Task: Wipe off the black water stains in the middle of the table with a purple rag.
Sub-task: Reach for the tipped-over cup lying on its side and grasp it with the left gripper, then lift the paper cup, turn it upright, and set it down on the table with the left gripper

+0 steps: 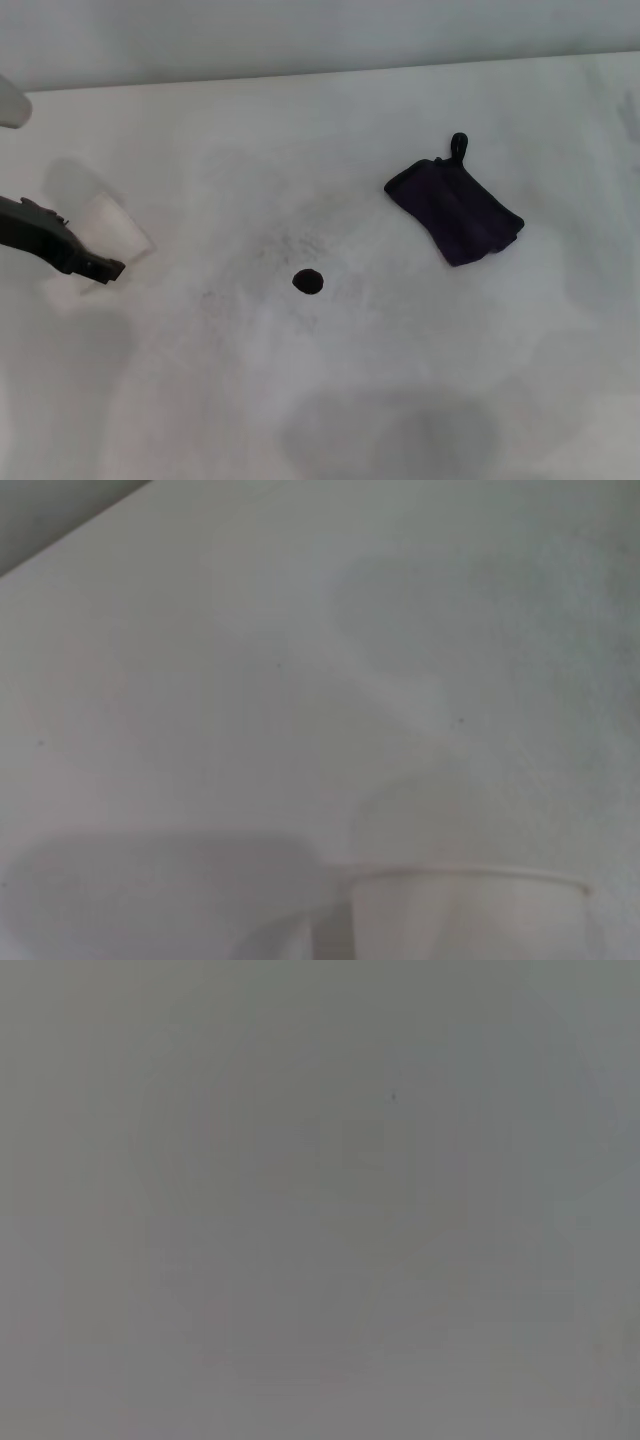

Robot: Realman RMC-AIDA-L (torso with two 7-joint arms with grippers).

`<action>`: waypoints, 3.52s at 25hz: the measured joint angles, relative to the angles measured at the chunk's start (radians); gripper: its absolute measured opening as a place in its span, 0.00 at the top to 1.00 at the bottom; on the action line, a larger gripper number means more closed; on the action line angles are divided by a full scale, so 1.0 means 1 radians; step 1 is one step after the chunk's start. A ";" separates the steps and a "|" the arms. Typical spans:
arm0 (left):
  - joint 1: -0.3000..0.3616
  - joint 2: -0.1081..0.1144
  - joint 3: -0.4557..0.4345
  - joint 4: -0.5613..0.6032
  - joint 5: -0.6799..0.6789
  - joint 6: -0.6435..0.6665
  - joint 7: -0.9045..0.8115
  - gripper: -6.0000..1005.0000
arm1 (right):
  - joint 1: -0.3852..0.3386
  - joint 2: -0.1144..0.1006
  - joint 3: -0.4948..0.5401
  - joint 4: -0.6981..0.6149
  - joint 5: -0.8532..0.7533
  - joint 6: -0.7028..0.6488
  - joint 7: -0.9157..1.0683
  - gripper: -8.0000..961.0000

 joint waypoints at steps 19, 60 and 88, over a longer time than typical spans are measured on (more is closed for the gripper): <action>0.023 0.003 -0.001 -0.039 -0.287 -0.032 0.040 0.19 | 0.002 0.000 0.000 -0.001 0.000 0.001 -0.001 0.09; 0.575 -0.019 -0.005 0.800 -1.679 -0.241 1.191 0.18 | 0.008 0.002 -0.027 0.004 0.000 0.005 0.006 0.09; 0.659 -0.019 -0.005 0.865 -1.637 -0.312 1.324 0.18 | 0.017 0.003 -0.054 0.005 -0.002 0.005 0.008 0.09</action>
